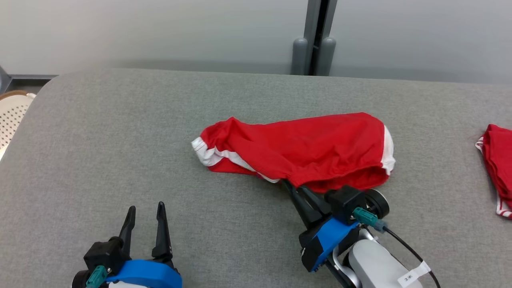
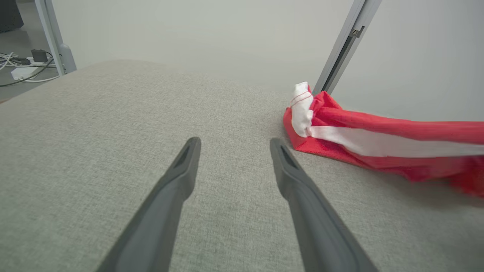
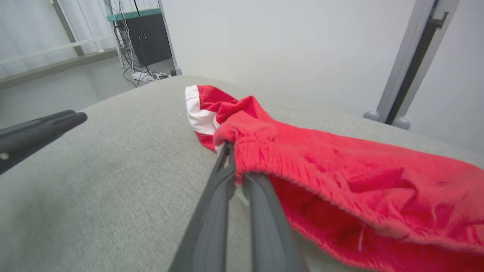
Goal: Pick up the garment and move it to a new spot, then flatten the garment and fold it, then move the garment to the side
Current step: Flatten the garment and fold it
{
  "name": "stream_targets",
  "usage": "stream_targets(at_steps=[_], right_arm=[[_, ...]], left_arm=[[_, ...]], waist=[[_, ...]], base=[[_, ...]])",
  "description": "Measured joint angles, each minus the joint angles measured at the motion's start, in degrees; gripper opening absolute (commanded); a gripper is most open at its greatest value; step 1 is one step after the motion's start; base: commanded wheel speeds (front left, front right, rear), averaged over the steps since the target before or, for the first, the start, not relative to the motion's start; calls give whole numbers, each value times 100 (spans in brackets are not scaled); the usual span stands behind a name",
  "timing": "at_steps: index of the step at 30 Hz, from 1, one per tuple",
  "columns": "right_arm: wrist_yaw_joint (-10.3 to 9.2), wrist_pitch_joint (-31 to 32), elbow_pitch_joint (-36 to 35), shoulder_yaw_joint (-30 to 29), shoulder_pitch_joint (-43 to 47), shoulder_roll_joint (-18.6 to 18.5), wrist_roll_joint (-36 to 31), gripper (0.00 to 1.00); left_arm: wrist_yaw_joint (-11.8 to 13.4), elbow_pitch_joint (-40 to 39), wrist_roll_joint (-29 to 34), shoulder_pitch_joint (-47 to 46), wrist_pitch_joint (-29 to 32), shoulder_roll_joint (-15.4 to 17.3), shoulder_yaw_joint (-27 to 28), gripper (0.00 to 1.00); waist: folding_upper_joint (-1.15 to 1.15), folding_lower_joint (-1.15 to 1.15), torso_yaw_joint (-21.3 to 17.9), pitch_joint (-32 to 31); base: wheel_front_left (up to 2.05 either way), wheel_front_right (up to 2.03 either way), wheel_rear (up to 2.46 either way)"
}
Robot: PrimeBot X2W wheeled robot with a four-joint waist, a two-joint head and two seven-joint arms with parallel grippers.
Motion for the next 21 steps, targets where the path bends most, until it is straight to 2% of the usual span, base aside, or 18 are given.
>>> stream_targets(at_steps=[6, 10, 13, 17, 21], right_arm=[[0, 238, -1085, 148, 191, 3, 425, 0], [0, 690, -1775, -359, 520, 1, 477, 0], [0, 1078, -2242, -969, 841, 1, 481, 0], [0, 1626, -2370, -1771, 1035, -88, 346, 0], [0, 2071, -1982, -2135, 987, -327, 122, 0]], left_arm=[[-2, 5, 23, 57, 0, -35, 8, 100], [-1, -11, 43, 75, 0, -65, 4, 100], [-2, -32, 60, 77, 0, -75, 2, 100], [-30, -30, 77, 68, 0, -80, -10, 100], [-60, -18, 116, -23, 0, -93, -45, 100]], waist=[[0, 0, -304, -164], [0, -1, -454, -245], [0, -1, -495, -233], [0, -1, -491, -136], [0, -1, -417, -15]], base=[[0, 0, 0], [0, 0, 0], [0, 0, 0], [0, 0, 0], [0, 0, 0]])
